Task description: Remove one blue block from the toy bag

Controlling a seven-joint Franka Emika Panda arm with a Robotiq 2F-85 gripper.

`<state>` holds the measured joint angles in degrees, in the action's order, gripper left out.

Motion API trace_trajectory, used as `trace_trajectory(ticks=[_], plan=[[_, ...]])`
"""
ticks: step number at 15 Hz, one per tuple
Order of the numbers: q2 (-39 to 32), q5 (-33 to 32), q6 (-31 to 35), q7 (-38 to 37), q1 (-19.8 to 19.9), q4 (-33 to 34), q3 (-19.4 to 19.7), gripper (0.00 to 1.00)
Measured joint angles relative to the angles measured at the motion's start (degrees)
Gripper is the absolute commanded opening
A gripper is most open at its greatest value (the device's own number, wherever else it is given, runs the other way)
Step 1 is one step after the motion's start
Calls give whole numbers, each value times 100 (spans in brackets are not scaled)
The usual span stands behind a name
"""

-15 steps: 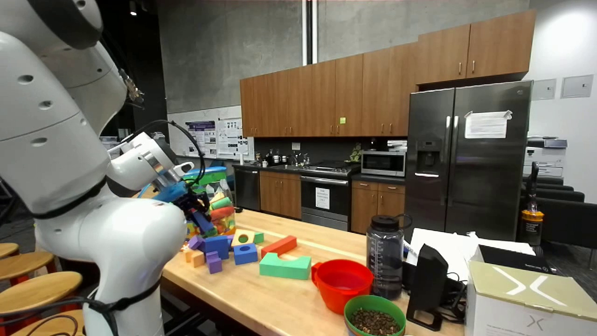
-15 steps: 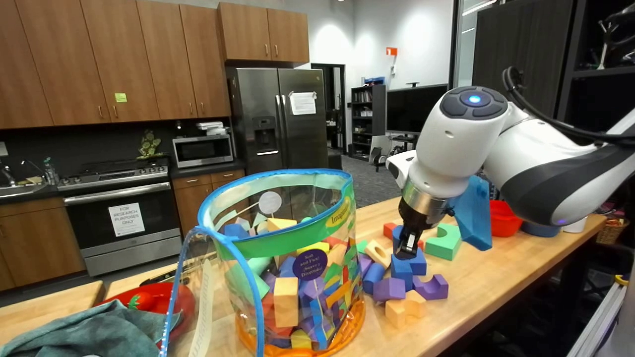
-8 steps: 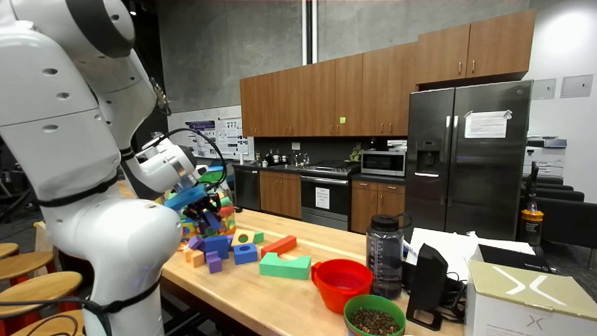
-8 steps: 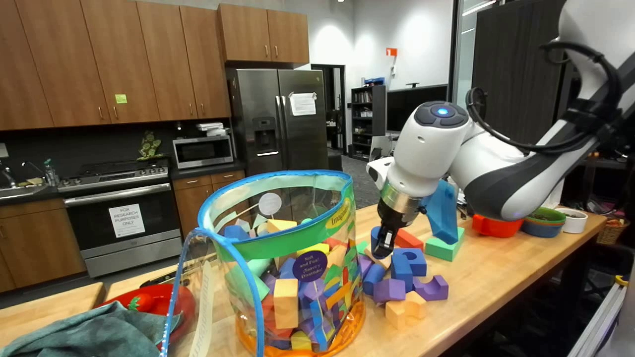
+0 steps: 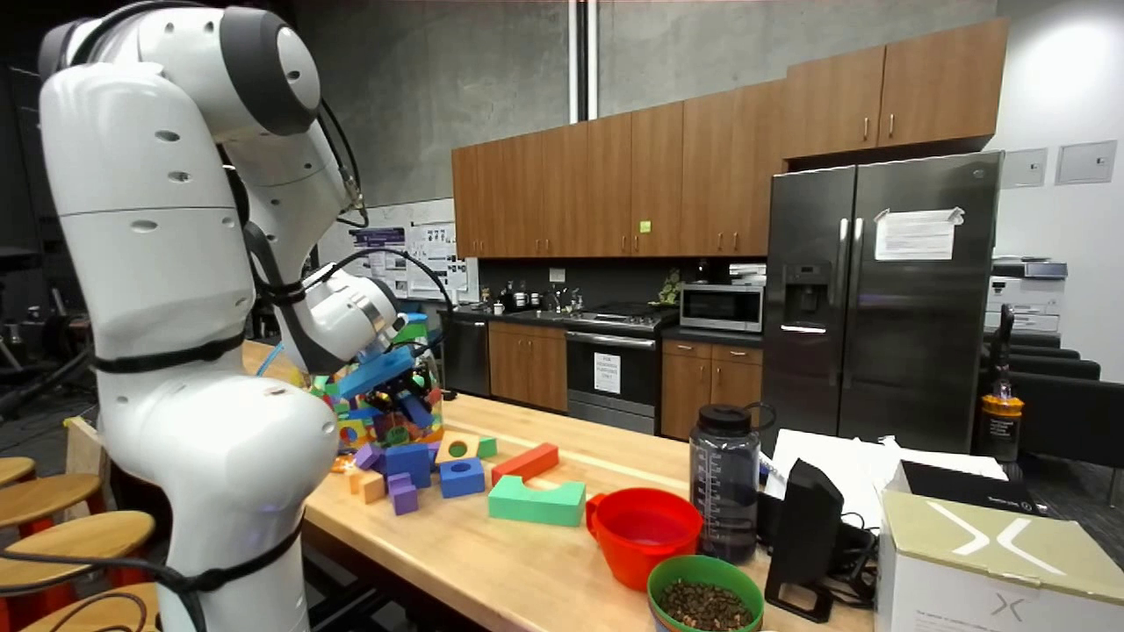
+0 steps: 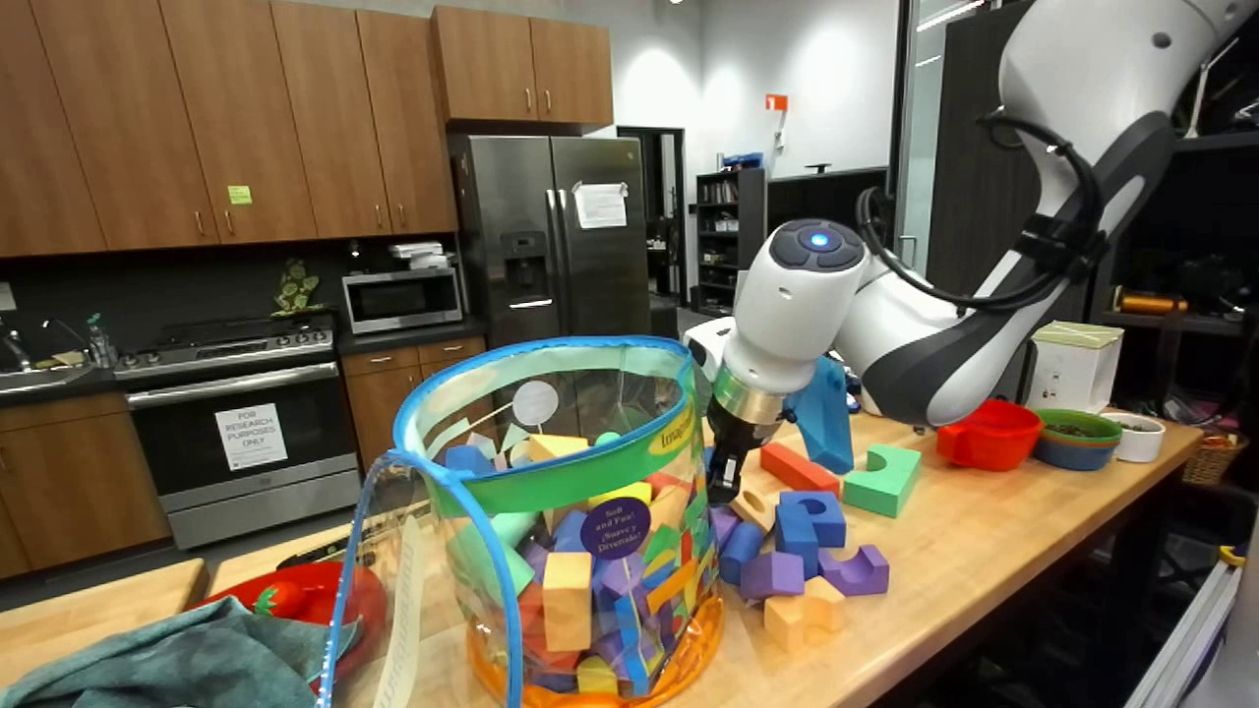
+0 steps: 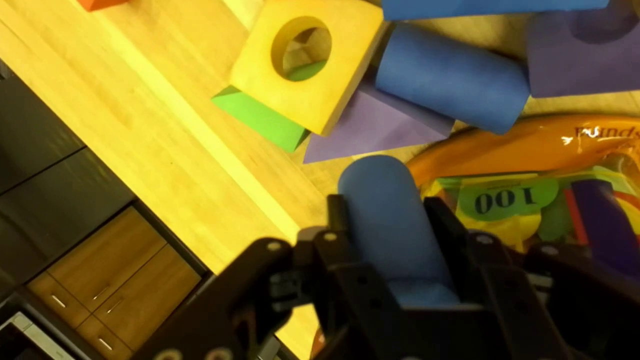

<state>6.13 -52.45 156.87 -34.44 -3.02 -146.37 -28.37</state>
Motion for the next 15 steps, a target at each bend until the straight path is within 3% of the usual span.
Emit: trace_trajectory(ticks=[4,5,7,11,15], plan=[[-276,-256,1,-195,-1,114,-1,16],[-327,-267,1,-214,-2,132,-1,66],[-439,-282,-11,-246,-10,201,-3,72],[-691,-428,-97,-485,-48,373,-45,98],[-887,-435,-269,-585,-123,518,-72,100]])
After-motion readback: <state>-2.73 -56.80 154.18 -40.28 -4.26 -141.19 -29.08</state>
